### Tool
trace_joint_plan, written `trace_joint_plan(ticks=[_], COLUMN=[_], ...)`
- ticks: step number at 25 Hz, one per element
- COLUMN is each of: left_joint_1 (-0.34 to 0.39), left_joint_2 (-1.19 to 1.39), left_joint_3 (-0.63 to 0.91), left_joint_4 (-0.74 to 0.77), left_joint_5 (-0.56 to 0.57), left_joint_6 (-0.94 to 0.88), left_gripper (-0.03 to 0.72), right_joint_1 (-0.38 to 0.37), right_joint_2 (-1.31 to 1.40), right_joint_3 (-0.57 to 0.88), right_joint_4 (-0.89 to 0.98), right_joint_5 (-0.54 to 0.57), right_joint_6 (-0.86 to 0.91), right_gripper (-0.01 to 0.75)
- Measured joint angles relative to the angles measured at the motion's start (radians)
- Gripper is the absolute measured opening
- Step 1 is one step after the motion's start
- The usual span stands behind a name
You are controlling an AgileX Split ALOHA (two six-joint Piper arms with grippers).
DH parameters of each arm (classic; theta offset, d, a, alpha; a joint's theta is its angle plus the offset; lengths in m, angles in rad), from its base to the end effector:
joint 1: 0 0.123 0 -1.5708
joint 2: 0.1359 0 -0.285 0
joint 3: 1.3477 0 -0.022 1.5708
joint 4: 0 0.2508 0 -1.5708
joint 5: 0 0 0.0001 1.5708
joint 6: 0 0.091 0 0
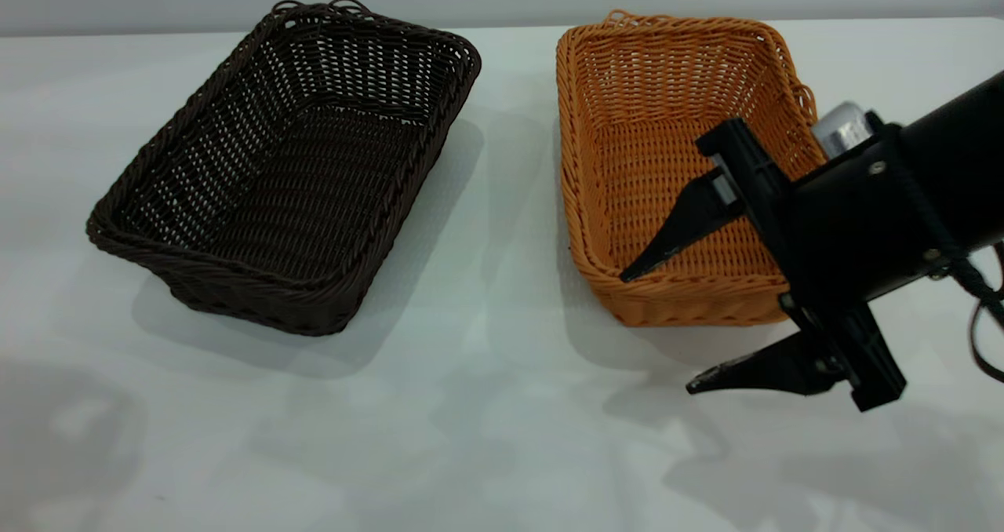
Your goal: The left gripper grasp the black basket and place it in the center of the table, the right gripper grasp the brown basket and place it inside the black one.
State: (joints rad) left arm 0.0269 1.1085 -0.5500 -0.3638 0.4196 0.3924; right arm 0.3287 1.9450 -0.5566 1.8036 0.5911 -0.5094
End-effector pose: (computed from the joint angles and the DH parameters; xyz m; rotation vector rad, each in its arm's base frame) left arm 0.2006 -0.0078 0.2300 0.1025 2.4274 -0.1390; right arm 0.2288 0.1302 0.0662 -1.2104 -2.5565 -1.0080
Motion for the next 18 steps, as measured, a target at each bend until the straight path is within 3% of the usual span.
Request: trace_joint_plan(ticks=[9,18], left_joint_1=[0.0,0.0], left_joint_2=[0.043,0.101], left_joint_3=[0.0,-0.012], left_joint_4=[-0.037,-0.037], left_joint_5=[0.0,0.005], left_joint_6=[0.053,0.059], left_gripper=[0.511,0.51], right_joint_1=[0.0,0.0], right_joint_2=[0.065,0.119], right_joint_3=[-0.148,-0.166], right_joint_4=[0.007,0.013], right_joint_5=[-0.14,-0.282], right_joint_6=[0.143,0.247], right_gripper=[0.555,0.555])
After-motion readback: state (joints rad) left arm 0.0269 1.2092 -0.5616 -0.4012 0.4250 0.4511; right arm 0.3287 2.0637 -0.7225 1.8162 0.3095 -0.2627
